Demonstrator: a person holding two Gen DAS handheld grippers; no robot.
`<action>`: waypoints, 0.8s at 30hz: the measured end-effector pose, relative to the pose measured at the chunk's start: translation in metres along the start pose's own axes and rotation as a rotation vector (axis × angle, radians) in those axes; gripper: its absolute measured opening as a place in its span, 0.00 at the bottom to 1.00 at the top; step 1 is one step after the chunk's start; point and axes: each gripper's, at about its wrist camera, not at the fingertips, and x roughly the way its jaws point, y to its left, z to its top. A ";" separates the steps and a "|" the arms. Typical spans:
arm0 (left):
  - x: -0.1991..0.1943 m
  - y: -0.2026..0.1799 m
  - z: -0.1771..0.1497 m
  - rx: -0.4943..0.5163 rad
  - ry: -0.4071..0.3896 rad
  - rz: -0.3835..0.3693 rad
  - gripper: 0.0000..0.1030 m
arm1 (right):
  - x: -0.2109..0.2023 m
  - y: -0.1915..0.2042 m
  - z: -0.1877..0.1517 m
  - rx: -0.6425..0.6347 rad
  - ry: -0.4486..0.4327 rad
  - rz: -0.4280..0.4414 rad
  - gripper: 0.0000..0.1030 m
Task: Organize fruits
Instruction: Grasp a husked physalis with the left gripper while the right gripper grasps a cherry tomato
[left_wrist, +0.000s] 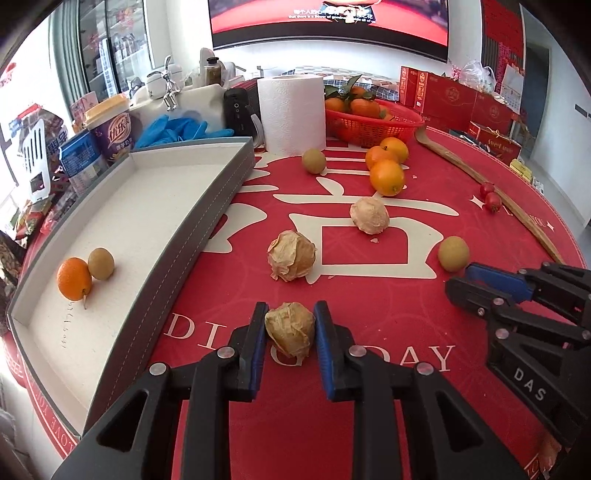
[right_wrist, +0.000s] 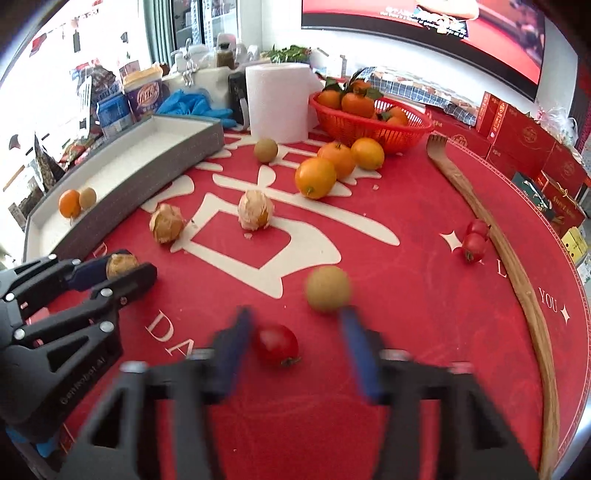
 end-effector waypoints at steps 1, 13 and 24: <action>0.000 0.000 0.001 -0.002 0.001 -0.002 0.26 | -0.001 -0.005 -0.001 0.024 -0.010 0.035 0.20; -0.013 -0.006 0.057 0.001 -0.150 -0.056 0.26 | -0.039 -0.068 0.001 0.286 -0.262 0.043 0.20; 0.011 0.010 0.046 -0.035 -0.103 -0.033 0.26 | -0.021 -0.100 -0.006 0.452 -0.205 0.052 0.21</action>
